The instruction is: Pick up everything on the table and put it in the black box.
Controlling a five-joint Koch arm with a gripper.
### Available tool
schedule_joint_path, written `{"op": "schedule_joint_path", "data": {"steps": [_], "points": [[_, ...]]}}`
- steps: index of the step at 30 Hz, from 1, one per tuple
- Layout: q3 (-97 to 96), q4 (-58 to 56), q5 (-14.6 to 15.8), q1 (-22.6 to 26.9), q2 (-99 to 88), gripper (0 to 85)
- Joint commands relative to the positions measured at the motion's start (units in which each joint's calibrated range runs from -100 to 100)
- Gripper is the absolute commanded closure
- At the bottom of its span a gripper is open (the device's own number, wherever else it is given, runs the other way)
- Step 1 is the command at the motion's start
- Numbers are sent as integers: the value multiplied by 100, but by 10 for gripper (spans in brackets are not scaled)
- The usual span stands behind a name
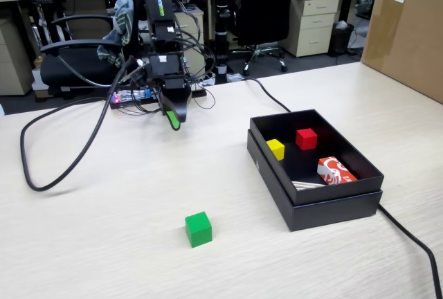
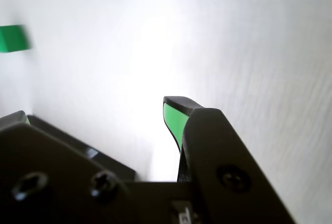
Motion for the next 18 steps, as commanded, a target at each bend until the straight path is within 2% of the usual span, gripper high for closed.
{"op": "schedule_joint_path", "data": {"steps": [1, 9, 18], "points": [[1621, -740, 10, -44, 887, 367], [5619, -2208, 54, -88, 4260, 382], [8629, -2338, 34, -161, 7921, 404]]}}
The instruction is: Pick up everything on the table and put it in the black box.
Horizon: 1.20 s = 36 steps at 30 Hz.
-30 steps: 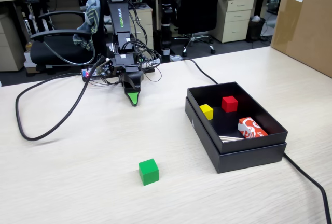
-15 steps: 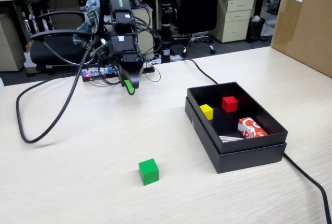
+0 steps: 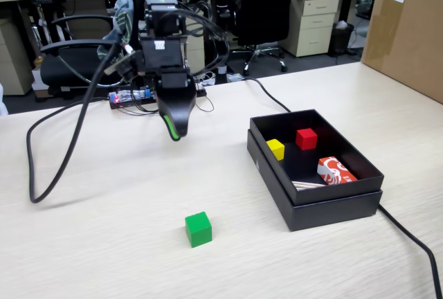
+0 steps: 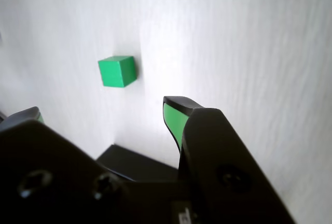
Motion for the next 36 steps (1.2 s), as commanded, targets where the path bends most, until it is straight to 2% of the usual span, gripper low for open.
{"op": "schedule_joint_path", "data": {"steps": [1, 6, 14, 24, 32, 35, 36], "points": [[1224, -23, -24, -20, 975, 406], [2620, -23, -39, 24, 2605, 403], [3418, -14, -83, 151, 4154, 388], [3762, -14, -103, 171, 4911, 394], [3799, -31, -156, 161, 5198, 436], [3889, -109, -181, 151, 5255, 551], [3916, -126, -210, 147, 5267, 637]]}}
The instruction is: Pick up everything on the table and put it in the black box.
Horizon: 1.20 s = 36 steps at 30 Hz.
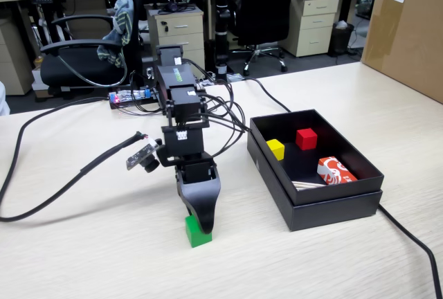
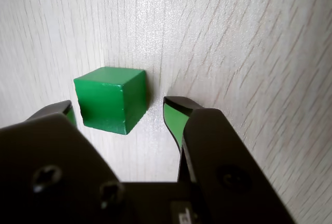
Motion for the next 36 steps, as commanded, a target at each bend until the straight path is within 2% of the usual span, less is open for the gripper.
{"op": "schedule_joint_path", "data": {"steps": [1, 4, 8, 13, 20, 22, 28, 32, 36], "points": [[448, -64, -117, -5, -118, 670], [439, -90, -122, -5, -118, 698], [366, -116, -103, -24, -107, 846], [275, -531, -59, -29, -336, 846], [-1039, -548, 137, 200, -2849, 846], [-1674, -548, 225, 391, -3951, 846], [-2227, -548, 469, 962, -5695, 846], [-1982, -548, 625, 1480, -6188, 846], [-1755, -540, 777, 1822, -5855, 846]]}}
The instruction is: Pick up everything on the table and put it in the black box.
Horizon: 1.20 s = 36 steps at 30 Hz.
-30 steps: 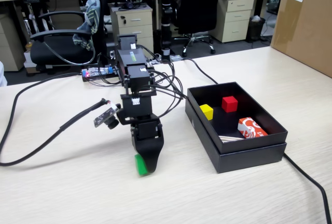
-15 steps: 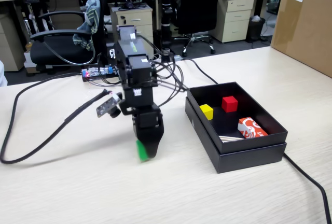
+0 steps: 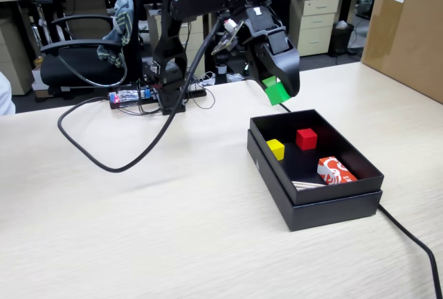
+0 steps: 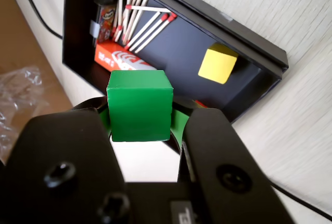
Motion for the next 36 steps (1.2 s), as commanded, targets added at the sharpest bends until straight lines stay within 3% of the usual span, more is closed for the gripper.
{"op": "schedule_joint_path", "data": {"steps": [1, 21, 23, 24, 26, 29, 30, 36], "points": [[1434, 297, 107, 107, 2273, 846], [1380, 297, 112, -34, 4063, 843], [1289, 297, 103, -34, 4109, 755], [1135, 297, 78, -34, 4132, 666], [972, 297, 73, -39, 4143, 633], [827, 297, 63, -39, 4109, 430], [818, 297, 44, -44, 4074, 396], [700, 306, 44, -88, 3294, 366]]}}
